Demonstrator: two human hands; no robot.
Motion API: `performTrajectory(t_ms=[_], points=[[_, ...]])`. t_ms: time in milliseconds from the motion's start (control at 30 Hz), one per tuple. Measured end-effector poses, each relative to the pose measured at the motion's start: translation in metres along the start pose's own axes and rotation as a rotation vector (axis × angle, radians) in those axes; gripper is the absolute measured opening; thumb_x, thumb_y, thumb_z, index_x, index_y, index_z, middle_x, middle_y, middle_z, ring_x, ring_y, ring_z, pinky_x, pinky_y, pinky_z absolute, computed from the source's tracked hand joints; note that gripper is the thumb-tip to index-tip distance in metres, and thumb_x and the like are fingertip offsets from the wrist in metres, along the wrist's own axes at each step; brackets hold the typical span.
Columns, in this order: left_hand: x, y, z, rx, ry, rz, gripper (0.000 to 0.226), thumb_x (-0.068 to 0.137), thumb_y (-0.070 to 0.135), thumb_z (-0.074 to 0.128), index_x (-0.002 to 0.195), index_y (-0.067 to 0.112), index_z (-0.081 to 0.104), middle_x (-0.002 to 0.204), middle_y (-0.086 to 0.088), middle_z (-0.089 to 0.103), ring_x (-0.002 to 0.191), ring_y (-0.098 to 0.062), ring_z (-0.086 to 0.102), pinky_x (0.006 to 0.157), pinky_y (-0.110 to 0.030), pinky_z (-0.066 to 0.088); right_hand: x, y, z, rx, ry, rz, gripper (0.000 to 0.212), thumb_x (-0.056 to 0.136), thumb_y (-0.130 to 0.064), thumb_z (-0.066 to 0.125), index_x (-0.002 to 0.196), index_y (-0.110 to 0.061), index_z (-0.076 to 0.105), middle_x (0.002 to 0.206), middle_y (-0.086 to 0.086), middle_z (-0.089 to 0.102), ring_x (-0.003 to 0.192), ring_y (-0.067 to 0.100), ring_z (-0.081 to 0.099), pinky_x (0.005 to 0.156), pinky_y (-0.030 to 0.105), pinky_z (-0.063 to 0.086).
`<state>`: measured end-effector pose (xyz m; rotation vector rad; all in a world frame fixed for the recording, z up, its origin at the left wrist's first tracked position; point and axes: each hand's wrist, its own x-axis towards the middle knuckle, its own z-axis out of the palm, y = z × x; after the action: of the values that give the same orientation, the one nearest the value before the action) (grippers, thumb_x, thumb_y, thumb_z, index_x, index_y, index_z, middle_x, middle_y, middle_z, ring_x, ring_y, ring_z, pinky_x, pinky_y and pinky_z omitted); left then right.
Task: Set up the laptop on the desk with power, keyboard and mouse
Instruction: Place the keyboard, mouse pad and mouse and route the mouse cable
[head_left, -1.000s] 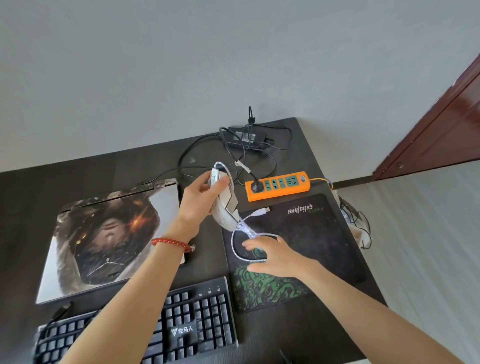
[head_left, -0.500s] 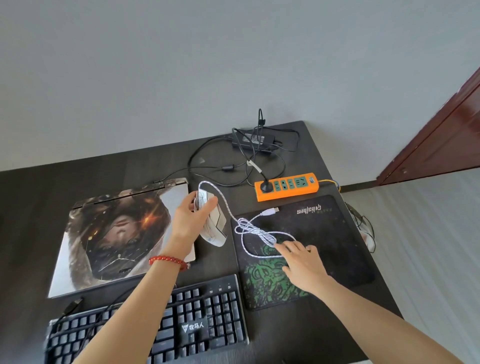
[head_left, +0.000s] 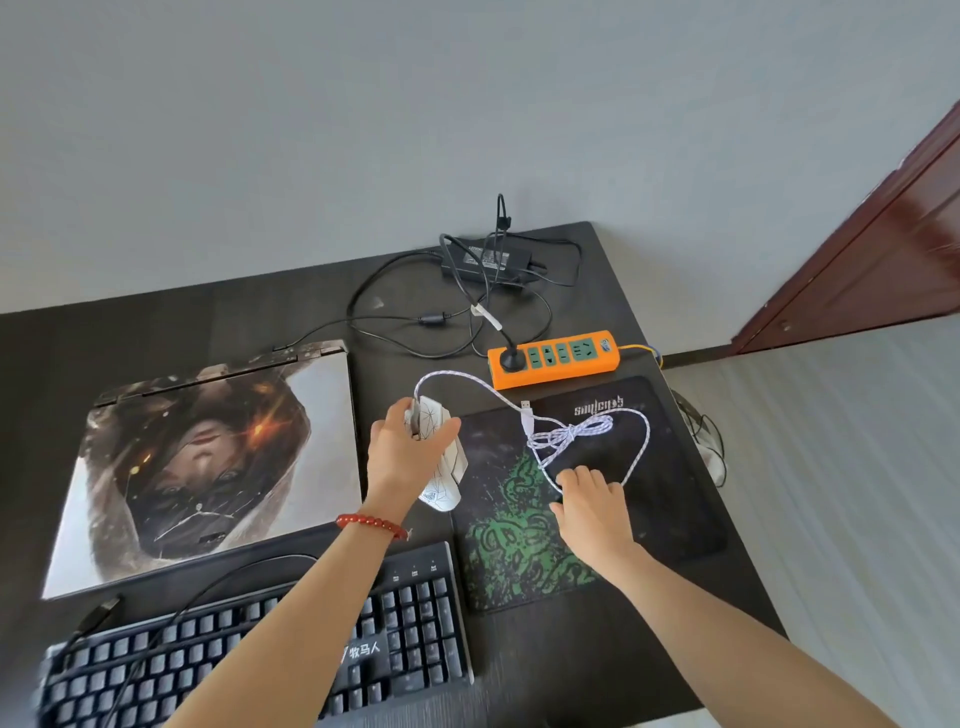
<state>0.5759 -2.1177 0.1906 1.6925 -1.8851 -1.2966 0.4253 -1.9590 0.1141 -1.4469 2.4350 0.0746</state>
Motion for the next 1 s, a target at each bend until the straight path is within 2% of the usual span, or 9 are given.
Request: performTrajectory(t_ms=[133,233,333,400,500,633,733,833,1000], points=[[-0.002,-0.003,0.020,0.101,-0.036,-0.018,0.065,0.075,0.046,0.067,0.129,0.017,0.044,0.118,-0.010,0.052,0.087,-0.021,0.058,0.074,-0.033,0.051,-0.004,0.008,-0.003,-0.065,-0.089,-0.045,0.023,0.089,-0.017,0.051,0.110,-0.008,0.050,0.110,0.008,0.057,0.106,0.026,0.054,0.087,0.039,0.042],[-0.008,-0.004,0.042,0.200,-0.077,-0.029,0.064,0.076,0.050,0.065,0.127,0.018,0.043,0.113,-0.004,0.043,0.075,-0.015,0.048,0.070,-0.028,0.041,-0.012,0.037,-0.013,0.214,-0.100,0.034,0.009,0.088,-0.009,0.048,0.096,-0.013,0.047,0.094,0.007,0.058,0.093,0.030,0.059,0.074,0.037,0.042],[-0.012,-0.003,0.065,0.289,-0.134,-0.057,0.066,0.076,0.055,0.060,0.127,0.016,0.041,0.114,-0.006,0.042,0.086,-0.023,0.052,0.074,-0.030,0.043,-0.013,0.072,-0.033,0.632,-0.038,0.205,0.003,0.094,-0.015,0.043,0.095,-0.017,0.045,0.085,0.002,0.057,0.080,0.024,0.060,0.069,0.030,0.041],[-0.016,-0.003,0.081,0.349,-0.176,-0.089,0.070,0.077,0.057,0.057,0.129,0.015,0.039,0.121,-0.011,0.042,0.100,-0.031,0.054,0.081,-0.038,0.048,-0.008,0.088,-0.048,0.697,0.080,0.222,0.014,0.094,-0.017,0.045,0.101,-0.013,0.057,0.084,-0.005,0.066,0.078,0.015,0.057,0.073,0.026,0.044],[-0.026,0.003,0.108,0.411,-0.234,-0.112,0.074,0.078,0.057,0.056,0.131,0.011,0.034,0.128,-0.013,0.036,0.111,-0.035,0.050,0.087,-0.044,0.049,-0.003,0.094,-0.063,0.833,0.264,0.241,0.025,0.095,-0.010,0.041,0.089,-0.008,0.065,0.060,-0.024,0.058,0.055,-0.004,0.053,0.056,0.006,0.039],[-0.026,0.012,0.125,0.401,-0.306,-0.126,0.079,0.079,0.048,0.062,0.139,0.011,0.024,0.134,-0.014,0.029,0.122,-0.036,0.039,0.093,-0.045,0.044,0.000,0.090,-0.079,1.259,0.349,0.339,0.025,0.096,-0.007,0.037,0.097,-0.006,0.062,0.052,-0.007,0.046,0.045,-0.001,0.046,0.056,0.015,0.047],[-0.017,0.013,0.112,0.270,-0.353,-0.119,0.063,0.085,0.035,0.059,0.136,0.011,0.032,0.135,-0.015,0.038,0.112,-0.032,0.051,0.088,-0.037,0.047,0.000,0.080,-0.094,1.375,0.199,0.237,0.030,0.093,0.000,0.035,0.105,-0.014,0.058,0.043,-0.009,0.044,0.044,0.003,0.042,0.056,0.018,0.049],[-0.009,0.015,0.081,-0.017,-0.267,-0.196,0.027,0.092,0.034,0.047,0.108,0.014,0.057,0.122,-0.012,0.059,0.094,-0.024,0.056,0.085,-0.035,0.045,0.002,0.056,-0.102,1.269,-0.010,0.030,0.029,0.093,-0.001,0.035,0.103,-0.020,0.055,0.054,-0.006,0.049,0.050,0.003,0.045,0.060,0.020,0.049],[-0.003,0.007,0.025,-0.690,-0.434,-0.306,0.041,0.094,0.045,0.040,0.101,0.012,0.063,0.099,-0.004,0.073,0.091,-0.018,0.069,0.076,-0.030,0.052,0.006,0.004,-0.081,0.741,-0.302,-0.233,0.027,0.089,-0.007,0.038,0.101,-0.016,0.060,0.069,-0.007,0.056,0.061,0.009,0.044,0.055,0.015,0.033]])
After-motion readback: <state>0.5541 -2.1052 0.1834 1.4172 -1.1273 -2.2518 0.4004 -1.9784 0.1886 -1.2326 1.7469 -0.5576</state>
